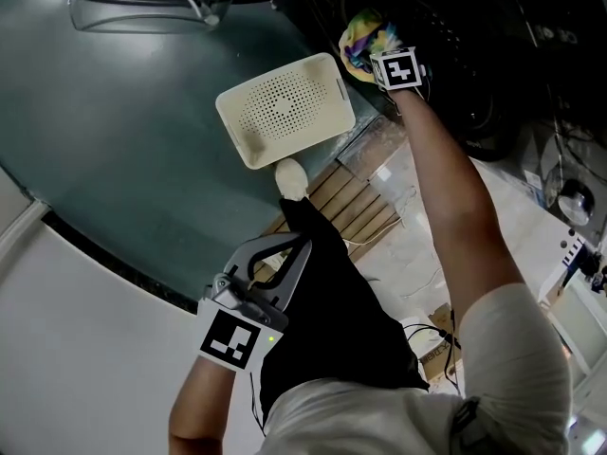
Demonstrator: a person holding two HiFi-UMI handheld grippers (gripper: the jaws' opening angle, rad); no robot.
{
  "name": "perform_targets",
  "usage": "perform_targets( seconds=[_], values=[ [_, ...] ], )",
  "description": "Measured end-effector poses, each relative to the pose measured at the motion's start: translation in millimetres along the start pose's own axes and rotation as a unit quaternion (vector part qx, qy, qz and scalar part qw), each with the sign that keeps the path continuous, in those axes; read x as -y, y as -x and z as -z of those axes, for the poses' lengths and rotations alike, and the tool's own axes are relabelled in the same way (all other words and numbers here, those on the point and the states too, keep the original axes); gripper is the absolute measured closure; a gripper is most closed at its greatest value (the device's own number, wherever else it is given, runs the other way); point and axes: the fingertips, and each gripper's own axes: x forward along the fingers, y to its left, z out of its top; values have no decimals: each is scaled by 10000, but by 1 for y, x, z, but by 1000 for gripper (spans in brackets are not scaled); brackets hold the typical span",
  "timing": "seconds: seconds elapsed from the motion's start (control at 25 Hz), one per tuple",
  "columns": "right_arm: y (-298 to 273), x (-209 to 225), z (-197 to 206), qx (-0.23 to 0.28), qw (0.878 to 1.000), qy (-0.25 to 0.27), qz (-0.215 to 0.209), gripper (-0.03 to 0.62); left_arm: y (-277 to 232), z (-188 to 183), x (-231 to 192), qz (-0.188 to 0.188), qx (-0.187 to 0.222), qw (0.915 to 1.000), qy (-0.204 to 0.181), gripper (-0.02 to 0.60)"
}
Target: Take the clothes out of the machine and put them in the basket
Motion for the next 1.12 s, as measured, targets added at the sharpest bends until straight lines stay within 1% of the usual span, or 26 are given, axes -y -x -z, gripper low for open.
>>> perform_targets(
  seconds=[0.12,0.24,0.28,0.44,0.6,0.72,0.96,1.12],
  values=[
    [4,-9,1,-46,9997,241,-71,212,3,-3,-3,-54,40,10000,-22,584],
    [11,-19,1,-58,9986,510,-145,328,6,-5,-3,-83,57,9999,-34,584],
    [14,-20,2,-69,9985,538,-122,350,7,-5,-2,-88,48,9999,-38,584],
    [26,-17,0,-68,9987,501,30,401,17,-4,4,-96,43,9999,-42,584],
    [45,-7,-12,276,9989,348,172,411,24,-4,12,-132,110,9999,-20,584],
    [68,-5,-18,465,9983,256,233,413,31,-4,23,-141,147,9998,-72,584],
    [120,-8,-18,747,9970,74,165,412,51,-12,55,-133,240,9990,-340,584],
    [158,-17,-19,977,9952,45,37,411,66,-11,72,-242,347,9985,-357,584]
  ],
)
